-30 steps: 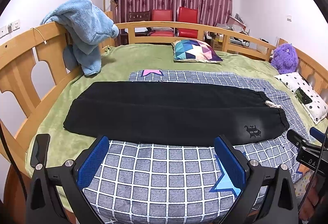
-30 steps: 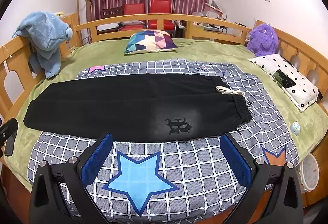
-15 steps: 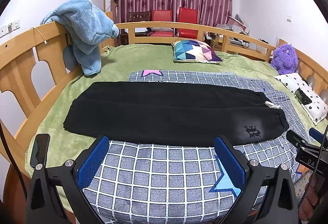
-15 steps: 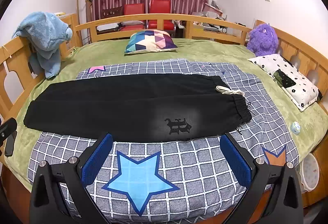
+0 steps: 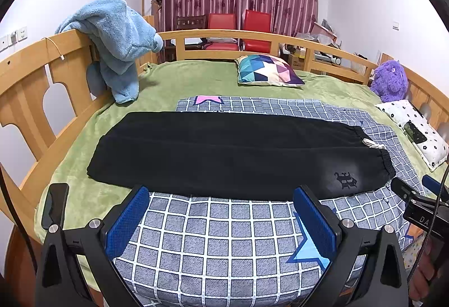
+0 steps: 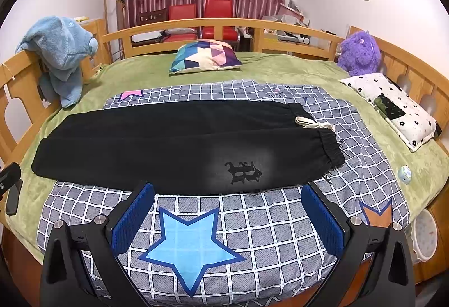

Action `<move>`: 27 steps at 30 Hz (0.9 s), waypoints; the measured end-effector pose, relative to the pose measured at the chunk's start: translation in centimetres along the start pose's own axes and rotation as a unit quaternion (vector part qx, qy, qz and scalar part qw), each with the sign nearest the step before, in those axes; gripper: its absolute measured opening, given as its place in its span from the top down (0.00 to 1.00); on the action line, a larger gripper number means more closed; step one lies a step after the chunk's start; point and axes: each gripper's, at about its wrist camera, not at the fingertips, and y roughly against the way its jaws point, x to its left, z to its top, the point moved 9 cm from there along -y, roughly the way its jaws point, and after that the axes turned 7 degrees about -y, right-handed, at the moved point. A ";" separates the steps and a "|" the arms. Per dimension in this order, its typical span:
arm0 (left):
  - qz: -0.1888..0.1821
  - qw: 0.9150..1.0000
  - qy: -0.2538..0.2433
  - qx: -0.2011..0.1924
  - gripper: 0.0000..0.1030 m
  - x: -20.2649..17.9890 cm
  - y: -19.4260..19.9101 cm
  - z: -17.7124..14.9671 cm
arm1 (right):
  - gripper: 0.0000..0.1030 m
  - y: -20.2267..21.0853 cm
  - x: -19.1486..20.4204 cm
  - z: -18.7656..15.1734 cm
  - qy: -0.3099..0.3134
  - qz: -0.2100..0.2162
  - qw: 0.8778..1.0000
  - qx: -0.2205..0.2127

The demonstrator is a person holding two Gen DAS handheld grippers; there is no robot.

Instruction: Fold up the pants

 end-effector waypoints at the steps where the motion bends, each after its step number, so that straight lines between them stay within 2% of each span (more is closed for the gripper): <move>1: 0.000 1.000 0.000 0.000 0.00 0.0 0.0 0.0 | 0.00 0.0 0.0 0.0 0.000 0.000 1.000 -0.001; 10: -0.004 1.000 0.011 0.001 0.00 0.8 0.0 0.1 | 0.00 -0.9 -0.1 0.0 0.004 -0.002 1.000 0.000; 18: -0.004 1.000 0.016 0.002 0.00 1.2 -0.2 0.1 | 0.00 -1.0 0.1 -0.4 0.033 -0.011 0.999 -0.021; 21: -0.004 1.000 0.018 0.005 0.00 1.5 -0.4 -0.2 | 0.00 -0.9 0.1 -0.6 0.038 -0.005 0.999 -0.030; 25: -0.006 1.000 0.029 0.002 0.00 2.5 -0.8 -0.3 | 0.00 -1.4 -0.1 -1.5 0.022 0.030 0.999 -0.025; 27: -0.010 0.999 0.037 0.004 0.00 3.2 -1.4 -0.6 | 0.00 -1.9 -0.4 -1.9 0.019 0.031 0.999 -0.026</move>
